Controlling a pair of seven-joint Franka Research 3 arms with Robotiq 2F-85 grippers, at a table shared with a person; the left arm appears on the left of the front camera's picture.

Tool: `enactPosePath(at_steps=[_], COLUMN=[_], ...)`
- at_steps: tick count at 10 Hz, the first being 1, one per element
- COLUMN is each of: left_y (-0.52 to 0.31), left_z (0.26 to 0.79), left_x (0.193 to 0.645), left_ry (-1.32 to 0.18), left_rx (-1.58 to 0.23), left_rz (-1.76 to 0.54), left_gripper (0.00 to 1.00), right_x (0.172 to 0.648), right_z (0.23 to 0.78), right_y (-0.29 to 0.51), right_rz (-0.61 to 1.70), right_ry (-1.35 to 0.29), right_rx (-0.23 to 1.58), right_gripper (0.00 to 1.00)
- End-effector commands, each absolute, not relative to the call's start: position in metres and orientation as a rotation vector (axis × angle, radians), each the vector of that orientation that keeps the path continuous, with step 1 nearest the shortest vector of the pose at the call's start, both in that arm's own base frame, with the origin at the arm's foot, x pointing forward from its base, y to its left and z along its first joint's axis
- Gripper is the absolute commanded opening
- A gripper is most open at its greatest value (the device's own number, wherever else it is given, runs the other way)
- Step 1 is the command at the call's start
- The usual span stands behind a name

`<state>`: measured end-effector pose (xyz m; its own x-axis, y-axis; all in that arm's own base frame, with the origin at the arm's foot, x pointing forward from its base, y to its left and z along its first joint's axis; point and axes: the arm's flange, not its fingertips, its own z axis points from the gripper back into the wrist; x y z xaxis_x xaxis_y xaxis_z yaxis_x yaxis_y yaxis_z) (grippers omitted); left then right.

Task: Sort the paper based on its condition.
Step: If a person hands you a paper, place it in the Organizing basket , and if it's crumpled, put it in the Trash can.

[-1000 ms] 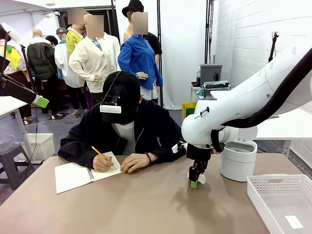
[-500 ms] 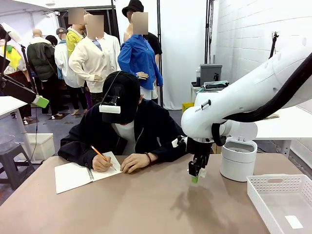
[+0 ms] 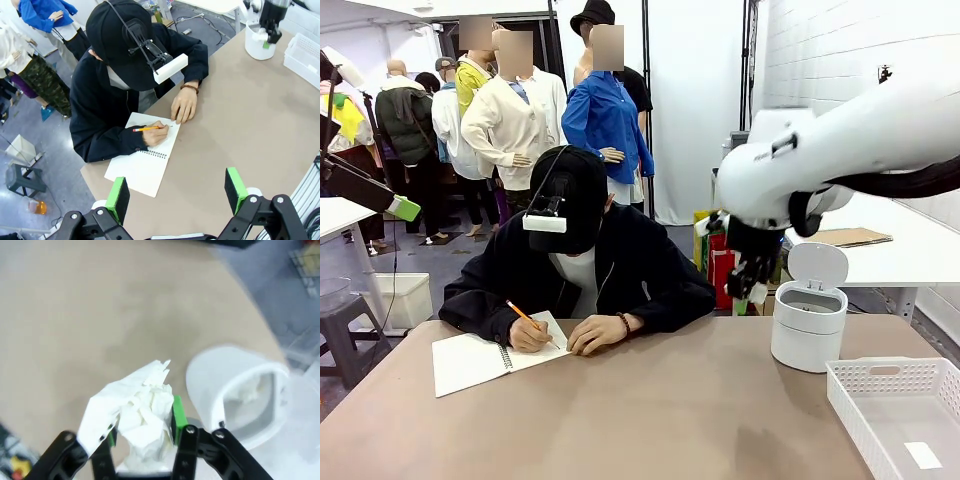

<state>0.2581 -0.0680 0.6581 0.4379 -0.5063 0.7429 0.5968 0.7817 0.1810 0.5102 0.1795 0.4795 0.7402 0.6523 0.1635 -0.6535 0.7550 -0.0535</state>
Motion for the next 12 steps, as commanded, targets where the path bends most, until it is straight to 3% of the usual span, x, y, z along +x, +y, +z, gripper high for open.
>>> enactPosePath(at_steps=[1,12], left_y=[-0.067,-0.067], left_z=[0.658,0.658], left_x=[0.258,0.258], left_ry=[-0.883,-0.883], left_rx=[-0.113,-0.113], left_rz=[-0.685,-0.685], left_gripper=[1.00,1.00], right_x=[0.526,0.539], right_z=[0.484,0.491], right_y=[0.162,0.122], right_rz=[0.515,0.194], right_ry=[-0.212,-0.213], right_rx=[-0.078,-0.201], right_gripper=[0.51,0.51])
